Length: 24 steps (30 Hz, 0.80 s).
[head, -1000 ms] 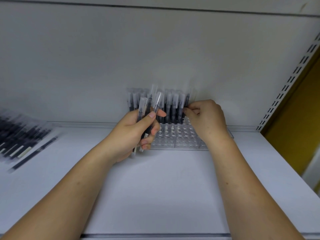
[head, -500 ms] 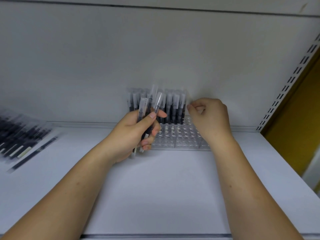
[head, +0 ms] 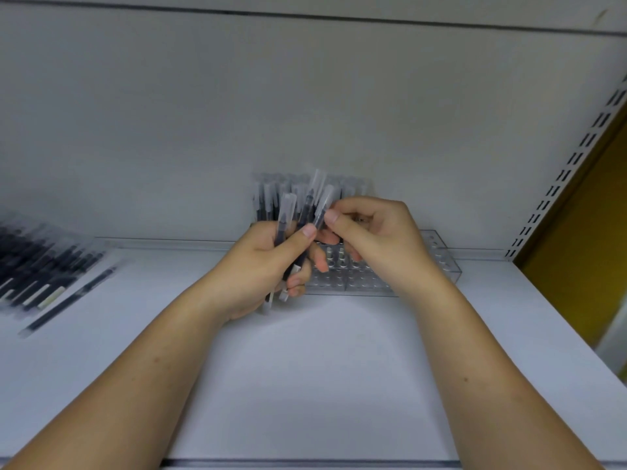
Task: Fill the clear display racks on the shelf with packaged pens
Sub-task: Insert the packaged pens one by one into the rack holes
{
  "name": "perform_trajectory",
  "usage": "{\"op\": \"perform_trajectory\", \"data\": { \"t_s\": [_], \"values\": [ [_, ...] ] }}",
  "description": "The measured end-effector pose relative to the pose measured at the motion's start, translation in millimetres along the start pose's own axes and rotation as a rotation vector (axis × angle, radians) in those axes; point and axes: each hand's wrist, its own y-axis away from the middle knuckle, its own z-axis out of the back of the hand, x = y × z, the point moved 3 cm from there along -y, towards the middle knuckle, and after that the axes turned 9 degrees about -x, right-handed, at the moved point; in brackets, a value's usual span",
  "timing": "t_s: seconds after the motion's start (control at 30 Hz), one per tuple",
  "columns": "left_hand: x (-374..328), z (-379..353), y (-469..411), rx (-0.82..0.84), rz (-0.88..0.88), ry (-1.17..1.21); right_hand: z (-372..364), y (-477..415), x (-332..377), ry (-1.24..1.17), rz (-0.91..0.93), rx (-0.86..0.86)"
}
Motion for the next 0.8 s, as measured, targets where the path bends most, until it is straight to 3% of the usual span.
{"op": "perform_trajectory", "data": {
  "t_s": [0.3,0.6,0.7,0.8],
  "values": [
    [1,-1,0,0.037,-0.002,-0.055,-1,0,1,-0.028,-0.021,0.002],
    [4,1,-1,0.023,0.064,-0.024,26,-14,1,-0.232,0.065,-0.342],
    [5,3,-1,0.023,0.059,-0.033,39,-18,-3,-0.118,0.164,-0.48],
    [6,4,-2,0.026,0.053,-0.048,46,-20,-7,0.083,0.261,-0.5]
  ]
}}
